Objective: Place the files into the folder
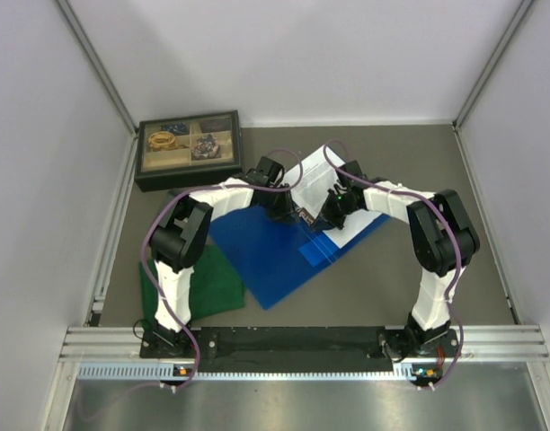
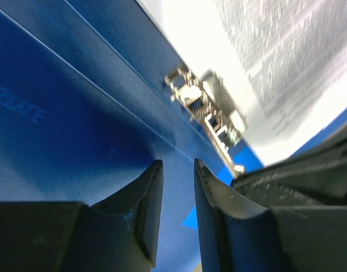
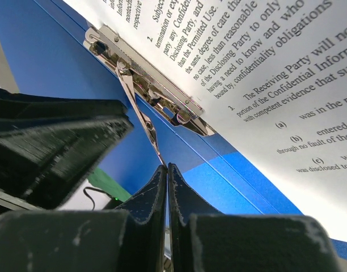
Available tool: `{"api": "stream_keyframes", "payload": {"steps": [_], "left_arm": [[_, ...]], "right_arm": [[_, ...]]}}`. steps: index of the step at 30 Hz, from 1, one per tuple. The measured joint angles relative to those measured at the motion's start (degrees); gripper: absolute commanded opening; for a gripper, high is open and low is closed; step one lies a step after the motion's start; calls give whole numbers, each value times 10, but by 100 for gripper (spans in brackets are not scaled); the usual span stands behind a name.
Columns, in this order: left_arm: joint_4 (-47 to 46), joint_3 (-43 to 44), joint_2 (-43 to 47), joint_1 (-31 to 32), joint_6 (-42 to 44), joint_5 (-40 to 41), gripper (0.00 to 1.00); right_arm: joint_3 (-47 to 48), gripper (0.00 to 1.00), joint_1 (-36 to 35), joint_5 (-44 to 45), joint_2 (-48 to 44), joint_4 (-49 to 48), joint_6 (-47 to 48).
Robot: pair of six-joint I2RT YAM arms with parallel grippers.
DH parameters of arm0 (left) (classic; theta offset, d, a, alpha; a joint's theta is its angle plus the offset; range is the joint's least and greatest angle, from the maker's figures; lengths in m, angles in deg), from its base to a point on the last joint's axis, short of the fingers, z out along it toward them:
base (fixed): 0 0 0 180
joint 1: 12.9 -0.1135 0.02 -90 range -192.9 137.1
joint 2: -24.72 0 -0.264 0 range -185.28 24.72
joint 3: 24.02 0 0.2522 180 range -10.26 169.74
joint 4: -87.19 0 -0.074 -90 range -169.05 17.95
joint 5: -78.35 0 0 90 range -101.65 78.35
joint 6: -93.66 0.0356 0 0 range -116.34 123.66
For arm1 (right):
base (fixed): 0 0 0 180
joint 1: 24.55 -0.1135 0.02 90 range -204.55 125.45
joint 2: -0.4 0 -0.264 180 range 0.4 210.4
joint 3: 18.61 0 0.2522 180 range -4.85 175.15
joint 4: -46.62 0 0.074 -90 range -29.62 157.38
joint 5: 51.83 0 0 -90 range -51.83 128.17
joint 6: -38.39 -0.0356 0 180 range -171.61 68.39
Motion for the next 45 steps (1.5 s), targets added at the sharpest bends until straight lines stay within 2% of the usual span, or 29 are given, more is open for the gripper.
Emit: {"api": "stream_keyframes", "payload": {"steps": [3,9,14,25,28,32,37,45], "left_arm": [[33,41,-14,0,-38,35,29],[58,119,-49,1,-84,82,31],[84,160,-71,7,-105,119,27],[118,170,-87,20,-129,164,22],[121,172,-87,23,-131,172,15],[126,173,-88,25,-133,179,0],[126,174,-89,26,-126,185,0],[106,162,-87,26,-70,177,0]], "right_arm": [[-3,0,0,-2,0,-11,-3],[-3,0,0,-4,1,-18,-4],[-3,0,0,-6,2,-19,-5],[-3,0,0,-6,3,-24,-7],[-3,0,0,-6,3,-24,-8],[-3,0,1,-7,4,-25,-9],[-3,0,1,-6,4,-25,-6],[-3,0,1,9,4,-21,13]]}}
